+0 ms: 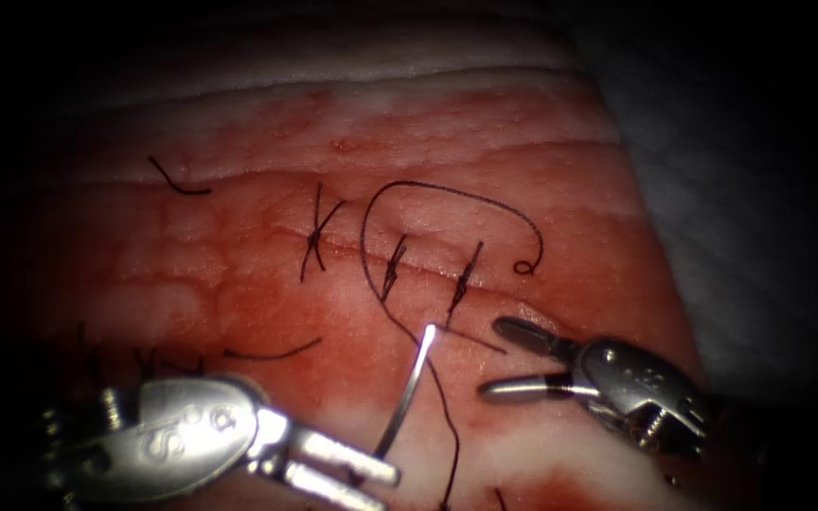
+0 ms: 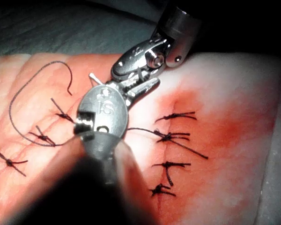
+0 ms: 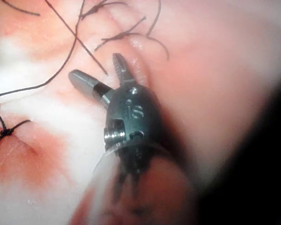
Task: Wound Closure
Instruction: Pull the needle through the skin with the left needle driver, then use the right gripper to pull the suture through the tissue until a short tail remains, then set the needle down on the skin with the left tool.
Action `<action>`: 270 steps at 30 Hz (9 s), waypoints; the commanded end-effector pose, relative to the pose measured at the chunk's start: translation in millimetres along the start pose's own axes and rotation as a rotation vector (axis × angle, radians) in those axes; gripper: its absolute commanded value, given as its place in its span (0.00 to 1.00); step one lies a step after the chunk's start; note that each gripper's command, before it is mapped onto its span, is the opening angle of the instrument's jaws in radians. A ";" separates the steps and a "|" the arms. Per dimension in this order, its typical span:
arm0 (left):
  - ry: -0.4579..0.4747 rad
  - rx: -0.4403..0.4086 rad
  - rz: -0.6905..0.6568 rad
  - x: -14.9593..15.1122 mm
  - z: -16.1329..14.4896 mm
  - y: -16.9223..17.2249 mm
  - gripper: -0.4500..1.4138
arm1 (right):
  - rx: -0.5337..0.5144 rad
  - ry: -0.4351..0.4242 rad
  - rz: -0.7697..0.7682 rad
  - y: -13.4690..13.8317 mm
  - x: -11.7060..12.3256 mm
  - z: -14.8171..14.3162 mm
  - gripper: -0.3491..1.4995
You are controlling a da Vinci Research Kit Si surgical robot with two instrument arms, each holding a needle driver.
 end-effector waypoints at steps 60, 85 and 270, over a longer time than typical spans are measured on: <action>-0.052 0.088 -0.021 0.8 -8.2 1.0 0.00 | 0.038 -0.143 -0.166 -16.4 5.1 -2.8 0.69; -0.077 0.167 -0.042 0.7 -12.1 0.2 0.00 | -0.082 -0.207 -0.489 -3.2 2.7 0.3 0.23; -0.095 0.345 -0.195 -6.5 -18.9 -5.3 0.42 | -0.078 -0.068 -0.619 -7.2 6.0 -5.9 0.70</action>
